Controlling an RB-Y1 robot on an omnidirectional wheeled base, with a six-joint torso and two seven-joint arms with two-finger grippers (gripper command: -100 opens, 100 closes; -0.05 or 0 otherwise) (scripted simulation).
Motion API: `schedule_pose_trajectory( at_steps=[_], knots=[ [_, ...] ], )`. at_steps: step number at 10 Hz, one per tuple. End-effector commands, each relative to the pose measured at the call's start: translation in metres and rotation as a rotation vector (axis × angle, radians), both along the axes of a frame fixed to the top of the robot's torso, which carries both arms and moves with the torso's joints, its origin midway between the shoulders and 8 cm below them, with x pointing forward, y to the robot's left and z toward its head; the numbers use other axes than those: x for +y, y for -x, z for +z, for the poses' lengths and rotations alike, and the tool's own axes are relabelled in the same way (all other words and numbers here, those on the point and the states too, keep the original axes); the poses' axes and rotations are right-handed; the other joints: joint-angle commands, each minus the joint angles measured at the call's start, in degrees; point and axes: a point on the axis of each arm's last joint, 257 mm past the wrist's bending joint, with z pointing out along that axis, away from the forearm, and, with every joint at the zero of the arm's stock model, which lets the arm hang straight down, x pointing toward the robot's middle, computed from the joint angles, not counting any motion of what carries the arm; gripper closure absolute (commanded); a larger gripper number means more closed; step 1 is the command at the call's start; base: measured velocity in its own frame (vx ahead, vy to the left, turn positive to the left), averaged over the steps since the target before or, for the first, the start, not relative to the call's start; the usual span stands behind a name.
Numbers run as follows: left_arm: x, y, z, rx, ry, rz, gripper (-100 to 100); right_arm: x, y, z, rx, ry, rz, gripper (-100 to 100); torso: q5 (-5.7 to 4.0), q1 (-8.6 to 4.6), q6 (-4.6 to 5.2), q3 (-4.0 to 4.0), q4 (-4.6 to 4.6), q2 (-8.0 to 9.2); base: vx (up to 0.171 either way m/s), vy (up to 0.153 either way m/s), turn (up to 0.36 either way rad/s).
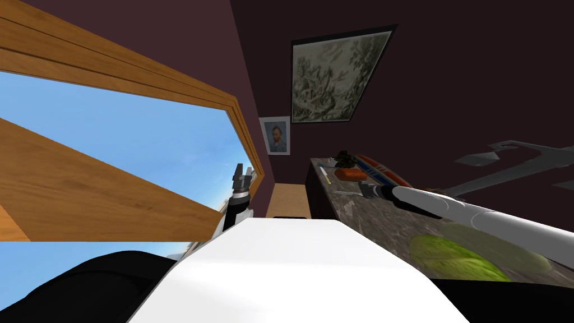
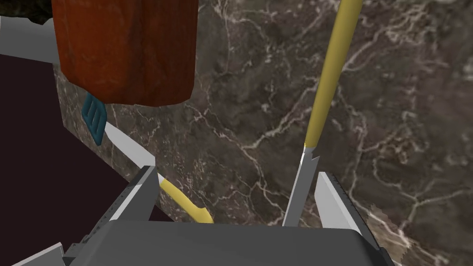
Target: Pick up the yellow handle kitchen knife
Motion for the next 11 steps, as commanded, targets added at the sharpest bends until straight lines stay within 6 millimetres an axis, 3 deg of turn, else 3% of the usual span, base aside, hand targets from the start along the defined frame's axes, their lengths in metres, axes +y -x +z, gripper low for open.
schedule_pose_trajectory(
  at_steps=[1,5,11],
  knots=[
    [0.000,0.000,0.000,0.000,0.000,0.000,0,-0.005,-0.010,0.002,-0.054,0.007,-0.013,-100,0.00,0.00,0.00,0.00,0.00,0.00,-0.075,0.006,0.016],
    [0.000,0.000,0.000,0.000,0.000,0.000,0,-0.014,-0.023,0.000,-0.158,0.011,-0.054,-100,-0.01,-0.03,-0.01,-0.10,-0.04,-0.17,-0.054,0.001,0.013],
    [0.000,0.000,0.000,0.000,0.000,0.000,0,-0.018,-0.028,-0.015,-0.253,0.003,-0.110,-100,-0.01,-0.06,-0.01,-0.13,-0.05,-0.22,-0.042,-0.010,0.007]
  ],
)
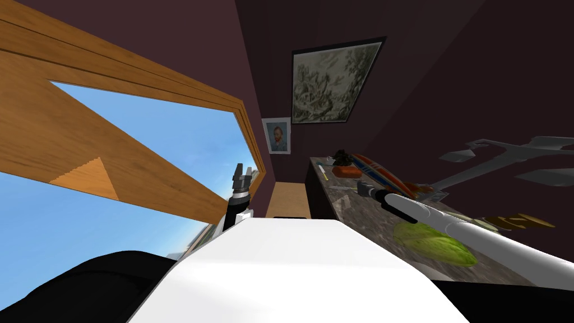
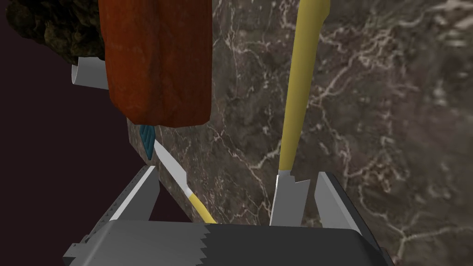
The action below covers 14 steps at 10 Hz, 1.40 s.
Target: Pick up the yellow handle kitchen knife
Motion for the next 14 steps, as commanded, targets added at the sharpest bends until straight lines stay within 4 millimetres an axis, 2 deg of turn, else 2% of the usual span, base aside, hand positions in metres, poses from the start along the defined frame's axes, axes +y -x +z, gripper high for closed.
schedule_pose_trajectory(
  at_steps=[1,3,4,5,6,7,11,13,14],
  knots=[
    [0.000,0.000,0.000,0.000,0.000,0.000,0,0.000,0.000,-0.003,-0.019,-0.002,-0.012,-100,0.00,0.00,0.00,0.00,0.00,0.00,-0.027,-0.010,0.004],
    [0.000,0.000,0.000,0.000,0.000,0.000,0,0.003,0.006,-0.018,-0.029,-0.013,-0.028,-100,0.00,-0.02,0.00,-0.02,-0.01,-0.04,-0.025,-0.016,0.005],
    [0.000,0.000,0.000,0.000,0.000,0.000,0,0.003,0.003,-0.014,-0.025,-0.008,-0.021,-100,-0.01,-0.01,0.00,-0.03,-0.01,-0.05,-0.010,-0.005,0.001],
    [0.000,0.000,0.000,0.000,0.000,0.000,0,0.003,0.003,-0.014,-0.027,-0.009,-0.023,0,0.02,0.02,-0.01,-0.05,-0.02,-0.09,0.000,0.000,0.000],
    [0.000,0.000,0.000,0.000,0.000,0.000,0,0.003,0.003,-0.014,-0.027,-0.009,-0.023,-100,0.02,0.04,-0.01,-0.07,-0.03,-0.13,0.000,0.000,0.000],
    [0.000,0.000,0.000,0.000,0.000,0.000,0,0.003,0.003,-0.014,-0.027,-0.009,-0.023,100,0.02,0.05,-0.01,-0.08,-0.03,-0.14,0.000,0.000,0.000],
    [0.000,0.000,0.000,0.000,0.000,0.000,0,0.003,0.003,-0.014,-0.027,-0.009,-0.023,100,0.02,0.05,-0.01,-0.09,-0.03,-0.15,0.000,0.000,0.000],
    [0.000,0.000,0.000,0.000,0.000,0.000,0,0.001,0.008,-0.012,0.006,-0.015,-0.017,-100,0.02,0.05,-0.01,-0.09,-0.03,-0.15,0.014,0.007,-0.001],
    [0.000,0.000,0.000,0.000,0.000,0.000,0,0.001,0.010,-0.012,0.018,-0.019,-0.017,-100,0.04,0.10,-0.01,-0.13,-0.04,-0.23,0.045,0.023,-0.003]
  ],
)
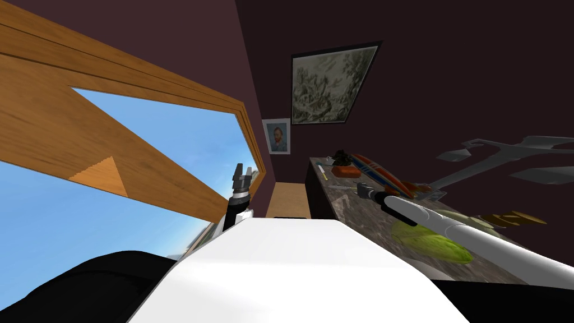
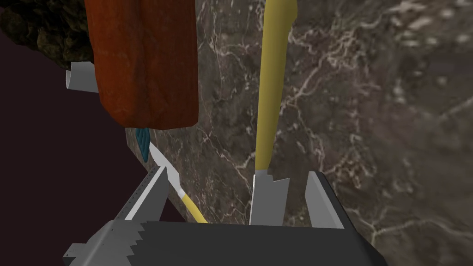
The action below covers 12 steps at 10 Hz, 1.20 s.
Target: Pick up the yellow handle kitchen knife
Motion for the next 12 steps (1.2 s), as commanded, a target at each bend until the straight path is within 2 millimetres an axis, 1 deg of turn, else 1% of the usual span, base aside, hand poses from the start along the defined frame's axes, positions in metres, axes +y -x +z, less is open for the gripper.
schedule_pose_trajectory(
  at_steps=[1,6,12],
  knots=[
    [0.000,0.000,0.000,0.000,0.000,0.000,0,-0.001,0.007,0.000,0.039,-0.015,0.001,-100,0.00,0.00,0.00,0.00,0.00,0.00,0.059,0.023,0.002],
    [0.000,0.000,0.000,0.000,0.000,0.000,0,0.000,0.026,-0.005,0.135,-0.053,0.000,-100,-0.01,-0.03,-0.01,-0.03,-0.02,-0.05,0.053,0.015,0.010],
    [0.000,0.000,0.000,0.000,0.000,0.000,0,0.006,0.058,-0.013,0.285,-0.110,-0.006,-100,-0.02,-0.05,-0.01,-0.07,-0.03,-0.12,0.058,0.006,0.019]
  ],
)
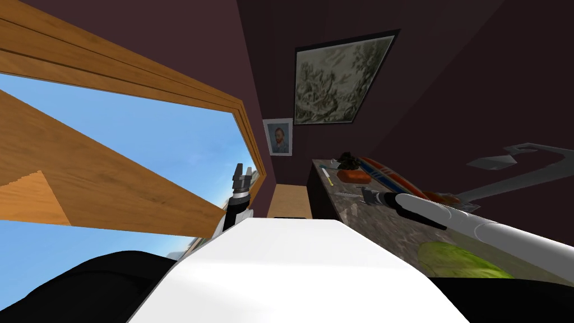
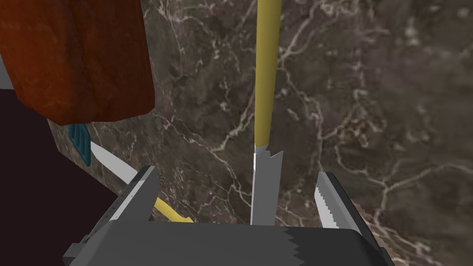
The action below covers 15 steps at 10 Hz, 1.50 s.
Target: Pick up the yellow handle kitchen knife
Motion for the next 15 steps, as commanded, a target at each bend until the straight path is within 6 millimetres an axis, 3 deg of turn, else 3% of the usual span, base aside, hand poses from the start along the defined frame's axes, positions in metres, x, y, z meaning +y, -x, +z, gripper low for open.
schedule_pose_trajectory(
  at_steps=[1,15],
  knots=[
    [0.000,0.000,0.000,0.000,0.000,0.000,0,0.003,0.010,-0.003,0.048,-0.017,-0.002,-100,0.00,0.00,0.00,0.00,0.00,0.00,0.059,0.008,0.025],
    [0.000,0.000,0.000,0.000,0.000,0.000,0,0.027,0.117,-0.018,0.463,-0.114,-0.007,-100,-0.03,-0.06,0.01,0.00,0.00,0.00,0.061,-0.010,0.031]
  ],
)
